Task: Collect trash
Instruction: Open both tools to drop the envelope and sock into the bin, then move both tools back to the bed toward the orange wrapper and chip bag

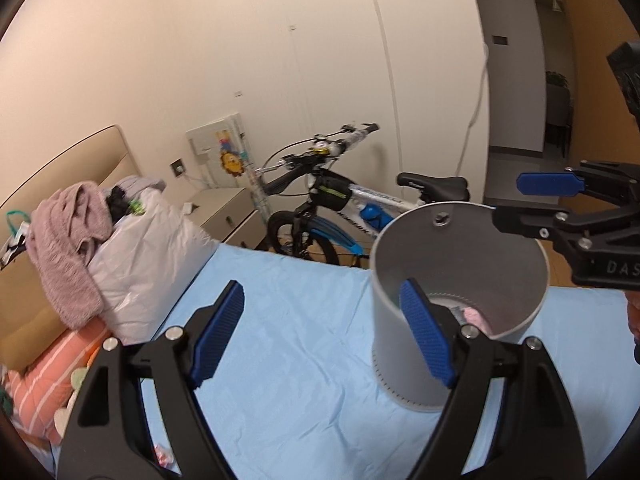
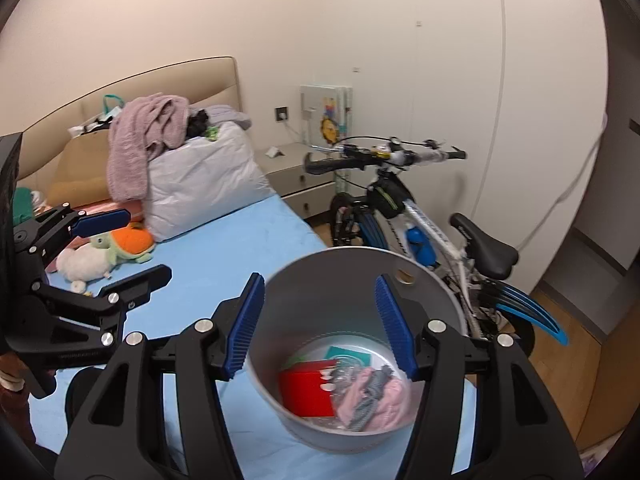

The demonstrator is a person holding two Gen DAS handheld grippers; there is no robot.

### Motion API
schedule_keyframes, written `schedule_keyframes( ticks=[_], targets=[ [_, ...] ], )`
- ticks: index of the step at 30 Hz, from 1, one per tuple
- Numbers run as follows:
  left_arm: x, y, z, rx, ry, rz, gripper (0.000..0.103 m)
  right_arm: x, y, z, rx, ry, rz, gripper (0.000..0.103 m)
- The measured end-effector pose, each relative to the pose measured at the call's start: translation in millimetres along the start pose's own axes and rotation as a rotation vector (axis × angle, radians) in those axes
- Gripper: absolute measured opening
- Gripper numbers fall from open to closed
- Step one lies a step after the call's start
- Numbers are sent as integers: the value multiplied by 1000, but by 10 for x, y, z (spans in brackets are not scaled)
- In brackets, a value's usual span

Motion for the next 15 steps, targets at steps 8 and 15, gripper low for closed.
schedule_keyframes(
  ticks=[8,15],
  targets=[
    [155,-566,892,136,181,84,80,-517,-76,940,101,191,59,57],
    [450,-1322,1849,254,397,185,80,-1134,-233,2110,201,421,140,57]
  ],
)
Point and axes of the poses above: each gripper's, at about its wrist camera, not at the fingertips, and x roughly against the way its jaws point, z to its left, y to its top, the point moved 5 cm from there along -x, roughly the way its jaws point, and after that the axes turned 13 degrees about y, right-handed, at the moved point
